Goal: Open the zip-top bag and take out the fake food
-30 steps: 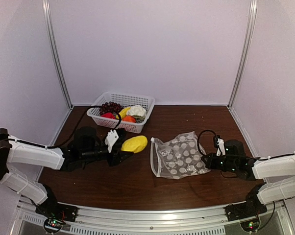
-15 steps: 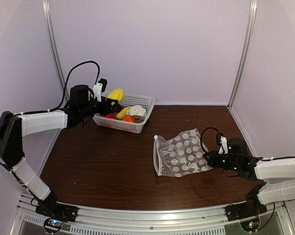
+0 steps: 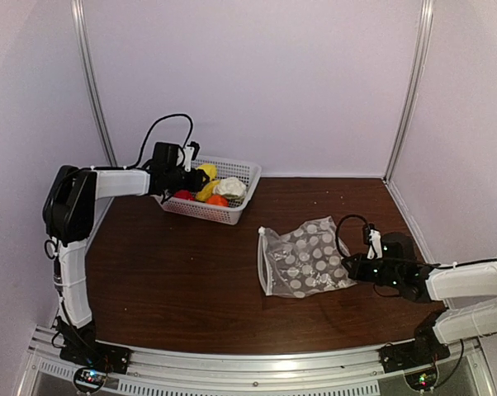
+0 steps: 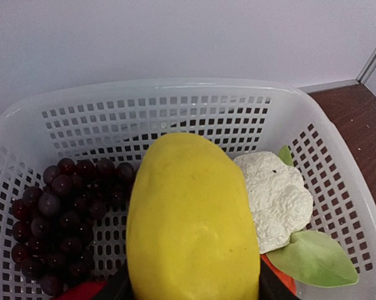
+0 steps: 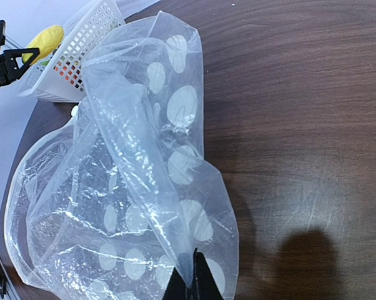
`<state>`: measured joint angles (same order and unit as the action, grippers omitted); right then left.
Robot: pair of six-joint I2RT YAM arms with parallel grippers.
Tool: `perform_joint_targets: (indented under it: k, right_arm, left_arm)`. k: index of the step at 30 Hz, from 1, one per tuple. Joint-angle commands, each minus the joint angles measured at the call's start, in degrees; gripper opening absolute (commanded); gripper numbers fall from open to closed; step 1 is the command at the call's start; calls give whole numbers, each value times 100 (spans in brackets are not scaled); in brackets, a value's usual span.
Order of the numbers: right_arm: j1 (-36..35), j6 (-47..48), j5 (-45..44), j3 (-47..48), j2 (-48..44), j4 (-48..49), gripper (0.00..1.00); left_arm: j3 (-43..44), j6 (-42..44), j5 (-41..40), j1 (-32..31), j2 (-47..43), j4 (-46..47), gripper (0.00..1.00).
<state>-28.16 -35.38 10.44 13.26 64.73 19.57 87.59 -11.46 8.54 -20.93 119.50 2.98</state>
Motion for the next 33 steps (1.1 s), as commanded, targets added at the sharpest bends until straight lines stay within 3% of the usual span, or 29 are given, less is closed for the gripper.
perform_joint_targets:
  k: [1, 9, 11, 13, 14, 26, 30, 33]
  right_arm:
    - [55, 125, 24, 221, 133, 135, 0]
    - [69, 143, 80, 300, 294, 240, 0]
    - [72, 150, 64, 298, 279, 234, 0]
    - [87, 158, 43, 303, 250, 195, 0]
    - [98, 169, 38, 325, 243, 174, 0]
    - [578, 312, -35, 768, 264, -107, 0]
    - [849, 383, -8, 1016, 409, -105, 0]
    - [1048, 524, 22, 1251, 647, -130, 5]
  left_arm:
    - [450, 101, -44, 45, 374, -258, 53]
    - [858, 204, -107, 45, 756, -722, 65]
    - [917, 215, -107, 45, 738, -814, 74]
    - [915, 216, -63, 47, 656, -850, 96]
    - [899, 219, -41, 45, 590, -853, 97]
    - [-15, 36, 20, 45, -823, -989, 98]
    - [-585, -894, -1024, 45, -1523, -920, 98]
    - [-712, -1253, -1039, 45, -1737, -1322, 98]
